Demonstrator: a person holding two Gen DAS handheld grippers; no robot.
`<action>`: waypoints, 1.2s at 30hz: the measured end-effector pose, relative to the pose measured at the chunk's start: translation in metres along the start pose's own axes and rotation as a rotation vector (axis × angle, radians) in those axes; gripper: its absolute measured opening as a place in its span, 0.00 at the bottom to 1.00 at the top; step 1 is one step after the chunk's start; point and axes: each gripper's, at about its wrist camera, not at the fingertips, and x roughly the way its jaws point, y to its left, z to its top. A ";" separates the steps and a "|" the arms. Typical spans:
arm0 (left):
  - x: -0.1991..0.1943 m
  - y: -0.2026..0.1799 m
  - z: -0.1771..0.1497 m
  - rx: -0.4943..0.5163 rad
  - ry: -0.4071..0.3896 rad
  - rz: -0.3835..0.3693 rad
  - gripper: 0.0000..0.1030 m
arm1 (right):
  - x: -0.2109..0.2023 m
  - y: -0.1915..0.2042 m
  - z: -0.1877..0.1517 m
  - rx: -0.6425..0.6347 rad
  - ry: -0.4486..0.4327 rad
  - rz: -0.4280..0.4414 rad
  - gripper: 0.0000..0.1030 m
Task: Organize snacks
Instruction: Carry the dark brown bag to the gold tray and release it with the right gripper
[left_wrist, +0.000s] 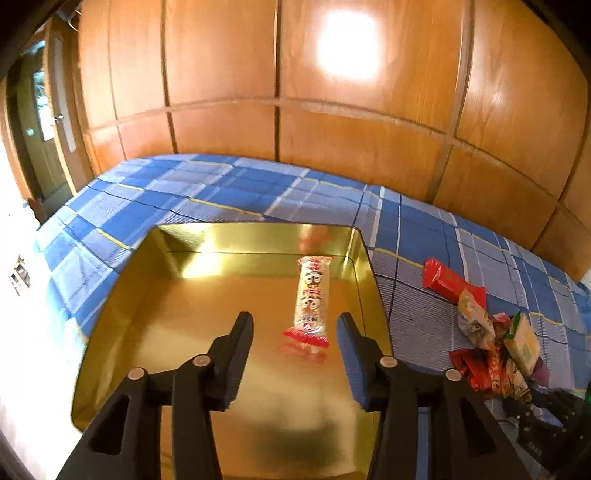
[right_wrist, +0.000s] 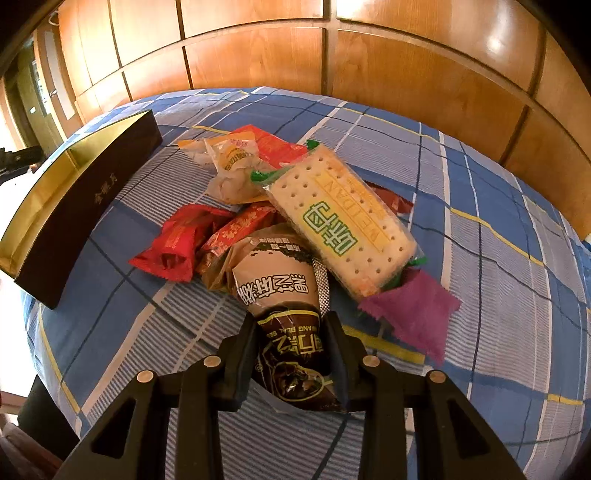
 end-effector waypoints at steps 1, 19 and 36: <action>-0.007 0.002 -0.003 0.000 -0.018 0.013 0.51 | -0.001 0.000 -0.002 0.004 -0.001 -0.001 0.33; -0.038 0.015 -0.030 0.011 -0.074 0.072 0.57 | -0.024 0.003 -0.028 0.231 0.030 0.229 0.24; -0.059 0.023 -0.031 0.019 -0.135 0.097 0.62 | -0.042 0.040 -0.006 0.244 -0.012 0.386 0.23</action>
